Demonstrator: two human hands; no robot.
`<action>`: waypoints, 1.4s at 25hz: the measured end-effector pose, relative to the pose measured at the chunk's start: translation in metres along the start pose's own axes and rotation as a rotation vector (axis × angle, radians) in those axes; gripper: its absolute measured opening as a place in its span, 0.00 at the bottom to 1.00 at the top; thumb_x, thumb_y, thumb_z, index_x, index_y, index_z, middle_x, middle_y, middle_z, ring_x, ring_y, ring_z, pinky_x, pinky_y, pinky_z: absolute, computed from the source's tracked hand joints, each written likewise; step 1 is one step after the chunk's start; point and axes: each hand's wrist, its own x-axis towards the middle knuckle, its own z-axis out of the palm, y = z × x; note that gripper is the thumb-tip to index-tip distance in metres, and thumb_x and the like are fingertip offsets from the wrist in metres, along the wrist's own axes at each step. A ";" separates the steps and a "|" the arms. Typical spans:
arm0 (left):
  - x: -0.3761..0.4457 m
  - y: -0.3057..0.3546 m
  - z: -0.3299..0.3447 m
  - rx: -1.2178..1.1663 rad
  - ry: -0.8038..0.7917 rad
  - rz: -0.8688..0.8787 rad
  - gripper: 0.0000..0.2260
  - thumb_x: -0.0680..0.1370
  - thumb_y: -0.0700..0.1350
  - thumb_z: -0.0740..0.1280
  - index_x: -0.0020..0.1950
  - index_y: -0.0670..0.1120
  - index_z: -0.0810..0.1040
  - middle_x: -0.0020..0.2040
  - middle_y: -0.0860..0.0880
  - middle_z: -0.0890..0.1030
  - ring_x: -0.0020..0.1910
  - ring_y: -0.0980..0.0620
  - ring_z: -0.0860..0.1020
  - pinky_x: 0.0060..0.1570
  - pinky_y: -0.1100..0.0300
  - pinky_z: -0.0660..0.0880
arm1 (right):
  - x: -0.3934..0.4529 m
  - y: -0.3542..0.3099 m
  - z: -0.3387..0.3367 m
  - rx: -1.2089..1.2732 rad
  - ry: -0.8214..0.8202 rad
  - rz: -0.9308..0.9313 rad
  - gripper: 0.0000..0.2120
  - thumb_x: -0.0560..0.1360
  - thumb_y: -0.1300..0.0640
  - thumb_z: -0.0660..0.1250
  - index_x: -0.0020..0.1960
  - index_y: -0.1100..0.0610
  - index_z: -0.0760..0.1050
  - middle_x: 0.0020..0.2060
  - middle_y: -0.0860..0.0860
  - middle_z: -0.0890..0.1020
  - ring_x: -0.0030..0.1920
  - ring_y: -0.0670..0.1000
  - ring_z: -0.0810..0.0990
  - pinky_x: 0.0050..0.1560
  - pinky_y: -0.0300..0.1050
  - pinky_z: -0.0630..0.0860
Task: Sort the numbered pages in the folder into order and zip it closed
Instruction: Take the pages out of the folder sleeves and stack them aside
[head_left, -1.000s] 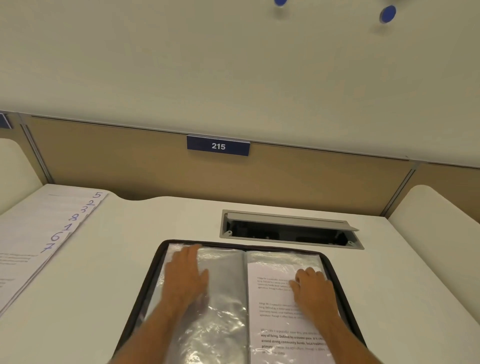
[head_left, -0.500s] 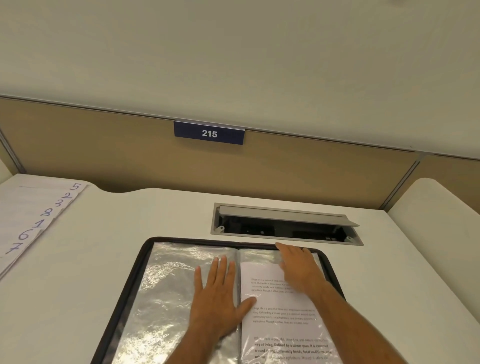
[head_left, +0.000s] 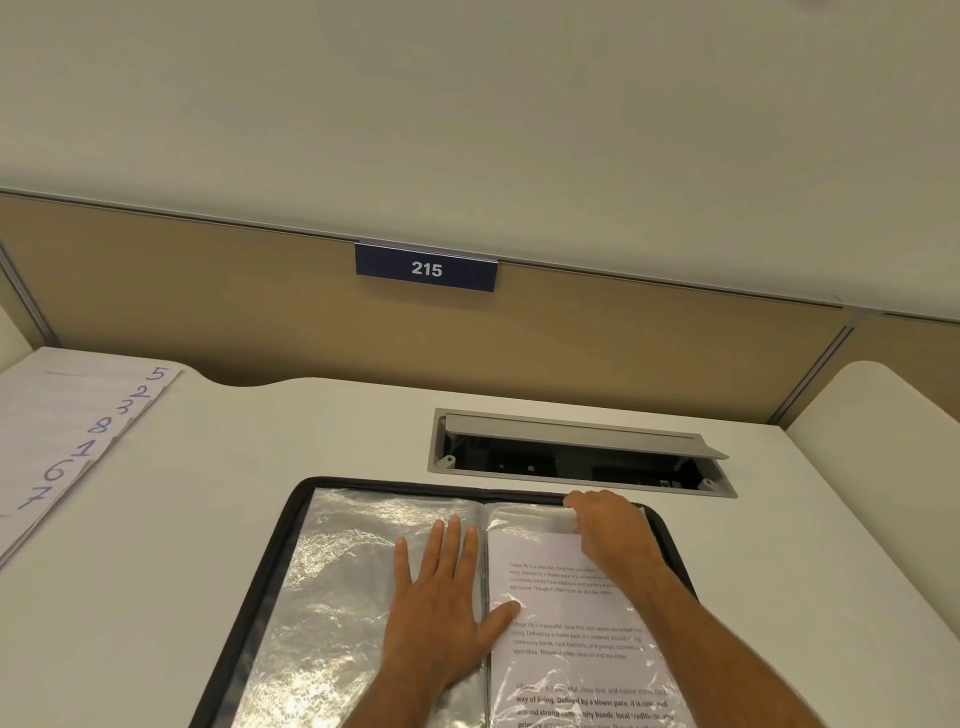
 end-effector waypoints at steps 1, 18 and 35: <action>0.000 0.000 0.000 0.000 -0.001 -0.001 0.42 0.75 0.76 0.54 0.76 0.45 0.70 0.76 0.44 0.69 0.74 0.43 0.69 0.68 0.33 0.55 | -0.001 0.000 -0.002 -0.023 -0.012 -0.007 0.19 0.81 0.50 0.65 0.70 0.49 0.70 0.65 0.49 0.79 0.62 0.50 0.78 0.67 0.47 0.73; 0.000 -0.001 0.006 -0.002 0.057 0.007 0.42 0.74 0.76 0.55 0.75 0.46 0.71 0.75 0.44 0.69 0.74 0.43 0.68 0.68 0.33 0.55 | 0.018 -0.005 -0.030 0.333 -0.267 0.002 0.05 0.79 0.59 0.66 0.45 0.51 0.74 0.46 0.54 0.82 0.40 0.51 0.83 0.37 0.39 0.78; 0.003 0.002 0.000 -0.028 0.047 -0.005 0.51 0.67 0.83 0.54 0.72 0.44 0.75 0.73 0.43 0.72 0.71 0.42 0.72 0.65 0.33 0.57 | 0.050 -0.006 -0.028 0.174 -0.353 -0.009 0.05 0.75 0.57 0.72 0.44 0.50 0.77 0.43 0.47 0.79 0.46 0.48 0.77 0.53 0.44 0.75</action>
